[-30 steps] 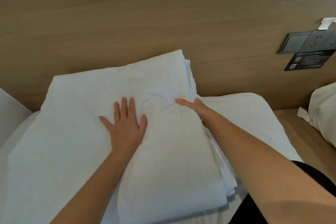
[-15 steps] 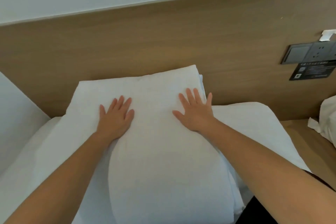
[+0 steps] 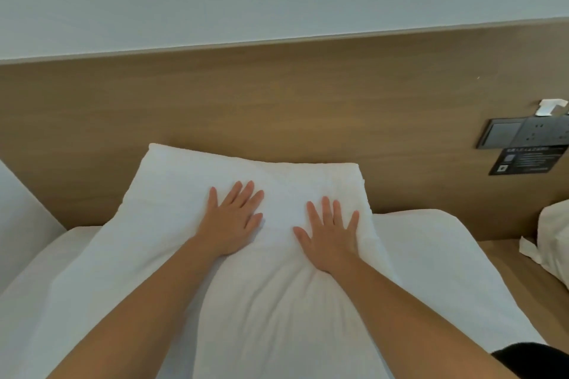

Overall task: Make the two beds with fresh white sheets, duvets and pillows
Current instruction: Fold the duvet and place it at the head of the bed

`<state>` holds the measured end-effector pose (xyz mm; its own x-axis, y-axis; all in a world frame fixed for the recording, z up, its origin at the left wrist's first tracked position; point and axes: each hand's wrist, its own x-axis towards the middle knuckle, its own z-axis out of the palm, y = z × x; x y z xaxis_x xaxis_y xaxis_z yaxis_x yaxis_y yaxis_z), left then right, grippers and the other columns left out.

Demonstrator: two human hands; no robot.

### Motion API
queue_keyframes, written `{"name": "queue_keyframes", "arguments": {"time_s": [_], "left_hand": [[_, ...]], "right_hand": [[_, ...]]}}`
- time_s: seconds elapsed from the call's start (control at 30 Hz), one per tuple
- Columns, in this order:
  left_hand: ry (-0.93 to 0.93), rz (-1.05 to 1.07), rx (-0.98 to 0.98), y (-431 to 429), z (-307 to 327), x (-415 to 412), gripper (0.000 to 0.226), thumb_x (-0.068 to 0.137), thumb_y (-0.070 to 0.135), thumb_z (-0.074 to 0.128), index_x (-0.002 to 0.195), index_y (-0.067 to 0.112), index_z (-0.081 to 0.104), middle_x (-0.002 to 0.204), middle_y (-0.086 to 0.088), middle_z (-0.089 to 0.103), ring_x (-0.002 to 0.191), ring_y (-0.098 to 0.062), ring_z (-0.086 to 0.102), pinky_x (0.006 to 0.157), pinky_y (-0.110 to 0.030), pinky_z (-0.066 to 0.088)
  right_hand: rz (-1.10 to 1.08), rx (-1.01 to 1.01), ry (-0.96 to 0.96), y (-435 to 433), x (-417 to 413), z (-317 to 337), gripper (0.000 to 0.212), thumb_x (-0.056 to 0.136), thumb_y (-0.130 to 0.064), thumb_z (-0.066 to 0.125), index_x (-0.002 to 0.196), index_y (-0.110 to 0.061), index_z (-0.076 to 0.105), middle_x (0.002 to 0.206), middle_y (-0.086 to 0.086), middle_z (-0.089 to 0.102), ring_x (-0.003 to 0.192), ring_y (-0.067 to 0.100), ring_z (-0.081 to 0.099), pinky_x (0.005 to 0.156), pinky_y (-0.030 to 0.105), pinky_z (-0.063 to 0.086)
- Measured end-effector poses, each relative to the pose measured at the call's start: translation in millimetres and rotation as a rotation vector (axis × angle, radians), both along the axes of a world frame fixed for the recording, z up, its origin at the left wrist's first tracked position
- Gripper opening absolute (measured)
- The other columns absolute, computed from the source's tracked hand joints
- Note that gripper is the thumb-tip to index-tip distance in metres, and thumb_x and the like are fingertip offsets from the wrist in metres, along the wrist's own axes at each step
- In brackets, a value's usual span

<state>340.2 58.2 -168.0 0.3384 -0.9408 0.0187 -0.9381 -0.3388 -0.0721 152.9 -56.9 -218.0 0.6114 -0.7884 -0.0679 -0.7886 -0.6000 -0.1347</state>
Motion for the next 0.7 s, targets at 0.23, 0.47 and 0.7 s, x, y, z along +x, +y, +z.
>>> {"name": "queue_keyframes", "arguments": {"time_s": [0.23, 0.47, 0.7], "left_hand": [[0.005, -0.002, 0.027, -23.7, -14.8, 5.8, 0.065, 0.094, 0.055, 0.002, 0.155, 0.032, 0.004, 0.163, 0.008, -0.01, 0.149, -0.016, -0.011, 0.115, -0.061, -0.004], [0.077, 0.042, -0.024, -50.4, -7.9, 7.9, 0.055, 0.101, 0.045, 0.011, 0.155, 0.036, 0.004, 0.163, 0.009, -0.005, 0.149, -0.016, -0.01, 0.115, -0.06, -0.008], [0.003, 0.306, -0.09, -58.5, -13.7, 80.2, 0.057, 0.098, 0.047, 0.006, 0.154, 0.035, 0.011, 0.162, 0.01, 0.008, 0.15, -0.016, -0.003, 0.113, -0.061, -0.01]], "right_hand": [[-0.054, -0.016, 0.054, -18.8, 5.6, 11.7, 0.075, 0.093, -0.07, 0.004, 0.155, -0.03, -0.012, 0.161, 0.006, -0.023, 0.148, 0.028, -0.021, 0.111, 0.065, -0.018], [0.074, -0.158, 0.04, -33.0, 50.1, 34.5, 0.061, 0.098, -0.06, 0.003, 0.154, -0.038, -0.008, 0.163, -0.004, -0.016, 0.148, 0.032, -0.019, 0.109, 0.067, -0.016], [-0.048, -0.121, 0.015, -61.2, 53.3, 8.5, 0.064, 0.095, -0.065, 0.001, 0.153, -0.041, -0.012, 0.162, 0.001, -0.02, 0.148, 0.026, -0.02, 0.11, 0.067, -0.015]]}}
